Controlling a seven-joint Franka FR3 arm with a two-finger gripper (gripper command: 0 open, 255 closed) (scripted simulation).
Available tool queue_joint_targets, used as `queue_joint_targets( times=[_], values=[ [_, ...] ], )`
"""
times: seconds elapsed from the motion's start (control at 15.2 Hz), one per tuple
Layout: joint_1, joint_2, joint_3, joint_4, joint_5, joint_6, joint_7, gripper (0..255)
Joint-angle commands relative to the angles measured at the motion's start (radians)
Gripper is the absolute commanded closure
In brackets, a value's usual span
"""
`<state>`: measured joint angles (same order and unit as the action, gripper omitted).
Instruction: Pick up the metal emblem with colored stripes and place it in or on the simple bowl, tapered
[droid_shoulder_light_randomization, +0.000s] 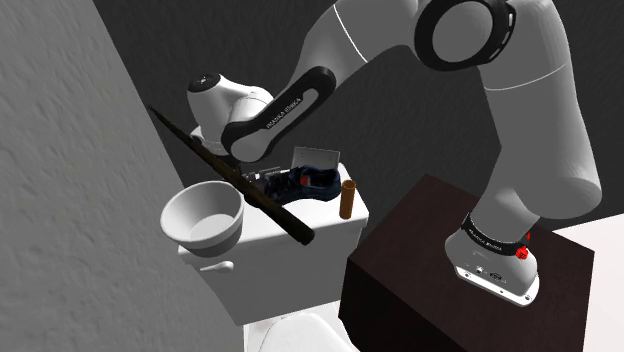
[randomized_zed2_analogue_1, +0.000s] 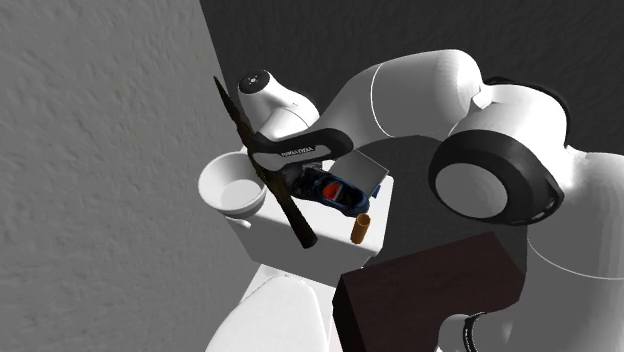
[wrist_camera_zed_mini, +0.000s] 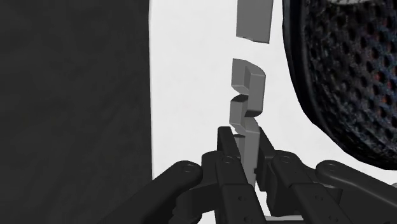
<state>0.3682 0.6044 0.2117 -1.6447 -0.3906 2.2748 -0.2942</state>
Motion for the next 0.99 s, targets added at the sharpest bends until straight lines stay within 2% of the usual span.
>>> queue_joint_targets(
  times=[0.0,0.92],
  values=[
    [-0.002,-0.016,0.004,0.003,0.006,-0.018,-0.006,255],
    [-0.012,-0.106,0.027,0.054,0.049,-0.154,-0.052,255]
  ],
)
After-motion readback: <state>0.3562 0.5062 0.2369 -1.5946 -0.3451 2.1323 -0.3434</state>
